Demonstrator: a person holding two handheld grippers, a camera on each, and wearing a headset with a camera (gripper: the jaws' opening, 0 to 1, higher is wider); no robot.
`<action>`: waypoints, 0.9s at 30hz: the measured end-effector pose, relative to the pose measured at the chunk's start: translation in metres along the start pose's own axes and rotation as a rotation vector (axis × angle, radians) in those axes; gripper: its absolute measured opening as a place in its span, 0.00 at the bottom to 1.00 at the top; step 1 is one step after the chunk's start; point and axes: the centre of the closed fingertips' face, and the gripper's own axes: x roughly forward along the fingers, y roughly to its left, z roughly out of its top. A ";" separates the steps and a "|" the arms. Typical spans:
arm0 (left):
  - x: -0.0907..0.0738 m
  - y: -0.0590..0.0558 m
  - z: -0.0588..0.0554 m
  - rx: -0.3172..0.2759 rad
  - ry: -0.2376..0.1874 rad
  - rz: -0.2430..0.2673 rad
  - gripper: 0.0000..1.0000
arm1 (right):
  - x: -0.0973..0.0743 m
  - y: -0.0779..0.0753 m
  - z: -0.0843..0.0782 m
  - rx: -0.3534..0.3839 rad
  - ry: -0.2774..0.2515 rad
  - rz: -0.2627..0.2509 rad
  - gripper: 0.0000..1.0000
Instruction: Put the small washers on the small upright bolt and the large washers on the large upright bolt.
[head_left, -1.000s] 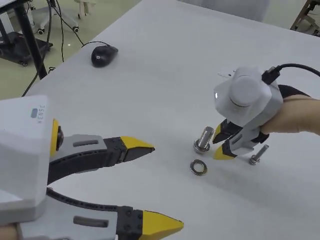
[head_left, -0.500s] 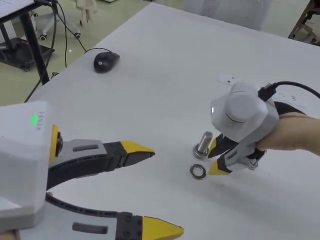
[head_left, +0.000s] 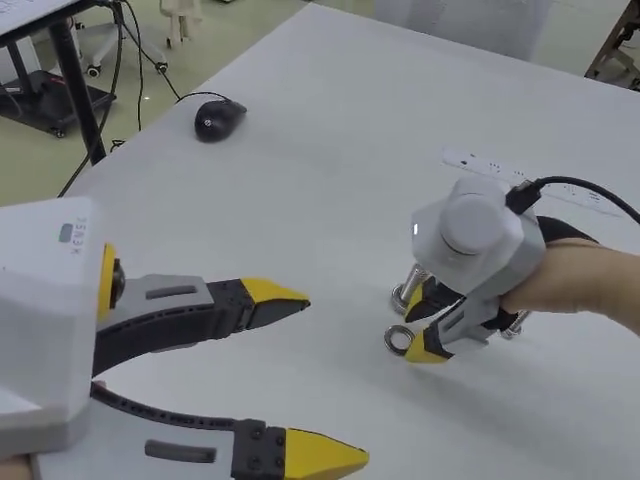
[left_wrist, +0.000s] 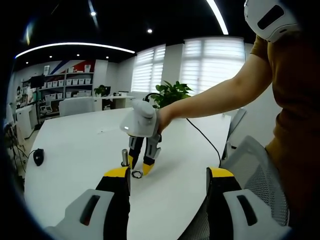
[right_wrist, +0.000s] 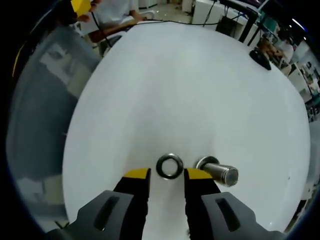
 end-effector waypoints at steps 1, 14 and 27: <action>0.000 0.000 0.000 -0.002 -0.001 0.001 0.61 | 0.002 0.000 0.000 0.001 0.000 0.003 0.28; 0.002 0.005 0.001 -0.003 0.004 0.005 0.61 | 0.006 0.001 -0.001 0.012 -0.013 0.014 0.29; 0.004 0.003 0.000 -0.003 0.010 -0.002 0.61 | 0.004 0.000 -0.001 0.030 -0.018 -0.007 0.23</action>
